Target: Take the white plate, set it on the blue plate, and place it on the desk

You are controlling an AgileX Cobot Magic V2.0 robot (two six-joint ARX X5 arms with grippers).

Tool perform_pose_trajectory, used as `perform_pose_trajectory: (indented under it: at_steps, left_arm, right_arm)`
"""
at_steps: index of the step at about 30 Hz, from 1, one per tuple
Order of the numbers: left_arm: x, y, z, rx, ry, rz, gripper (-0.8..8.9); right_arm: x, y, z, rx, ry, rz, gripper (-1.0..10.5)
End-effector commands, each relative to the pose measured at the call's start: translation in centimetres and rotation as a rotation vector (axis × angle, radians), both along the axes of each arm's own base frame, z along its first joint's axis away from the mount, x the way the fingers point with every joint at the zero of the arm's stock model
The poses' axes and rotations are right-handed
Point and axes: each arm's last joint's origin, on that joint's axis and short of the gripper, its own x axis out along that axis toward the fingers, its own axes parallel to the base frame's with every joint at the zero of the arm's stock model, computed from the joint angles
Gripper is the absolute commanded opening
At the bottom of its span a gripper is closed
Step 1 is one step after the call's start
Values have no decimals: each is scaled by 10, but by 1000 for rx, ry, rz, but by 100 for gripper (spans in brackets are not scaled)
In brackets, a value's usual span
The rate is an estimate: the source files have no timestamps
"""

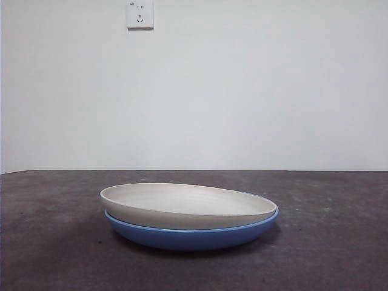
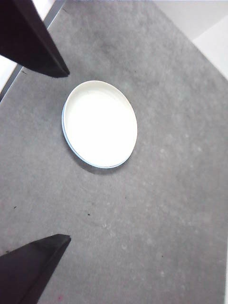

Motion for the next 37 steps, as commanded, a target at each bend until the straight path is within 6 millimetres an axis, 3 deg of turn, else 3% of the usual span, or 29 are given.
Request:
perform_pose_trajectory:
  at_steps: [1, 3, 4, 5, 7, 8, 9, 29, 33, 37]
  left_arm:
    - [0, 0, 3, -8, -16, 0, 544]
    - [0, 0, 3, -8, -16, 0, 516]
    - [0, 0, 3, -8, -16, 0, 483]
    - [0, 0, 3, -7, -15, 0, 419]
    - [0, 0, 3, -7, -15, 0, 132]
    - [0, 0, 3, -7, -15, 0, -11]
    - [0, 0, 3, -8, -17, 0, 26]
    - [2, 0, 1, -4, -10, 35, 20]
    - [16, -2, -15, -6, 16, 151, 20]
    - [33, 0, -51, 2, -101, 288, 20]
  right_arm:
    - [-7, -3, 2, -19, -18, -9, 583]
    - [-9, -3, 1, -23, -13, -7, 563]
    - [-9, -3, 1, -24, -9, -6, 505]
    - [-9, -3, 0, -26, -5, -5, 376]
    - [-9, -3, 0, -27, -1, -5, -28]
    - [-9, -3, 1, -25, -7, -6, 27]
    - [-9, -3, 1, -21, -14, -4, 17]
    - [-8, -3, 2, -15, -19, 3, 17]
    - [-8, -3, 2, -15, -19, 3, 17]
    - [-8, -3, 2, -15, -19, 3, 17]
